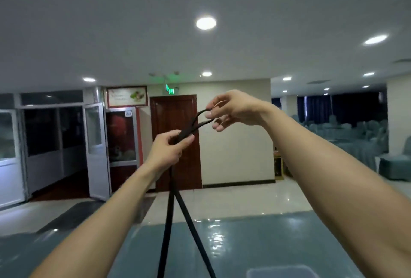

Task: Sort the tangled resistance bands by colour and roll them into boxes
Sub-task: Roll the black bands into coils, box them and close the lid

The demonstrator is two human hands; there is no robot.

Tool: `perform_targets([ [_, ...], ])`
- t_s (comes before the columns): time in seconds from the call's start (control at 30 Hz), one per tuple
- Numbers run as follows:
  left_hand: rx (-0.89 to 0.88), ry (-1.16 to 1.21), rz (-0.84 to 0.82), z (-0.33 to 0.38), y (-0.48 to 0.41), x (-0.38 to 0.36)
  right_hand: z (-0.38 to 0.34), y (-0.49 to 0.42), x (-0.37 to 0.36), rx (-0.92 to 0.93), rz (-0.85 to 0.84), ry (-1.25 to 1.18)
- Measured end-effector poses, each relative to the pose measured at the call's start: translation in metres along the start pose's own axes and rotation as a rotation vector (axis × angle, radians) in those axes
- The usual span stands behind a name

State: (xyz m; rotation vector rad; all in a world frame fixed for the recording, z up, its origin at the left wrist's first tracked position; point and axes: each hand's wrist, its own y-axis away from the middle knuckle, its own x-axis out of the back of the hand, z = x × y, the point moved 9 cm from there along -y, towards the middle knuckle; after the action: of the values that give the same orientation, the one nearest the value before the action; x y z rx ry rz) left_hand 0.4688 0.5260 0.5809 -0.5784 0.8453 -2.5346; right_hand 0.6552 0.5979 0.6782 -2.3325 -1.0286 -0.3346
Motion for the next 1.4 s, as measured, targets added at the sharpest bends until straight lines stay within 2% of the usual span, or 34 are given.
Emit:
perform_targets([
  [0.03,-0.061,-0.003,0.011,0.025,-0.011,0.008,-0.012,0.002,0.011,0.049,0.047,-0.113],
  [0.13,-0.132,0.017,-0.161,0.092,-0.034,0.002,-0.041,0.010,0.043,0.178,0.157,-0.281],
  [0.2,-0.140,0.077,-0.079,0.123,-0.049,0.011,-0.056,0.017,0.059,0.219,0.195,-0.288],
  [0.23,-0.119,0.111,-0.038,0.133,-0.055,0.014,-0.063,0.022,0.067,0.246,0.226,-0.269],
  [0.33,-0.088,0.017,-0.095,0.150,-0.059,-0.001,-0.080,0.034,0.082,0.293,0.269,-0.115],
  [0.43,-0.041,0.205,-0.067,0.154,-0.059,-0.012,-0.090,0.045,0.089,0.313,0.222,0.121],
  [0.5,0.043,0.235,-0.189,0.148,-0.052,-0.030,-0.086,0.051,0.091,0.293,0.176,0.134],
  [0.57,0.082,0.052,-0.304,0.136,-0.039,-0.048,-0.080,0.056,0.090,0.292,0.135,0.118],
  [0.67,0.017,-0.311,-0.424,0.122,-0.018,-0.068,-0.064,0.061,0.091,0.280,0.089,0.099],
  [0.7,0.040,-0.349,-0.472,0.115,-0.009,-0.077,-0.056,0.063,0.090,0.272,0.074,0.078],
  [0.77,0.079,-0.211,-0.487,0.105,0.011,-0.100,-0.040,0.064,0.086,0.259,0.053,0.029],
  [0.87,0.073,0.340,-0.482,0.090,0.036,-0.145,-0.013,0.066,0.071,0.252,0.043,0.013],
  [0.9,0.094,0.459,-0.467,0.078,0.042,-0.158,-0.003,0.066,0.069,0.245,0.051,0.010],
  [0.97,0.142,0.513,-0.338,0.053,0.046,-0.167,0.017,0.068,0.070,0.211,0.067,-0.031],
  [1.07,0.134,0.296,-0.057,0.027,0.041,-0.143,0.055,0.075,0.079,0.108,0.079,-0.088],
  [1.13,0.108,0.101,-0.007,0.022,0.038,-0.129,0.085,0.081,0.076,0.013,0.056,-0.116],
  [1.27,0.040,-0.354,-0.230,0.024,0.035,-0.136,0.137,0.089,0.067,-0.149,0.043,-0.170],
  [1.33,-0.001,-0.605,-0.327,0.021,0.032,-0.142,0.158,0.094,0.059,-0.253,-0.062,-0.161],
  [1.4,-0.012,-0.726,-0.418,0.018,0.029,-0.149,0.175,0.101,0.049,-0.330,-0.203,-0.125],
])
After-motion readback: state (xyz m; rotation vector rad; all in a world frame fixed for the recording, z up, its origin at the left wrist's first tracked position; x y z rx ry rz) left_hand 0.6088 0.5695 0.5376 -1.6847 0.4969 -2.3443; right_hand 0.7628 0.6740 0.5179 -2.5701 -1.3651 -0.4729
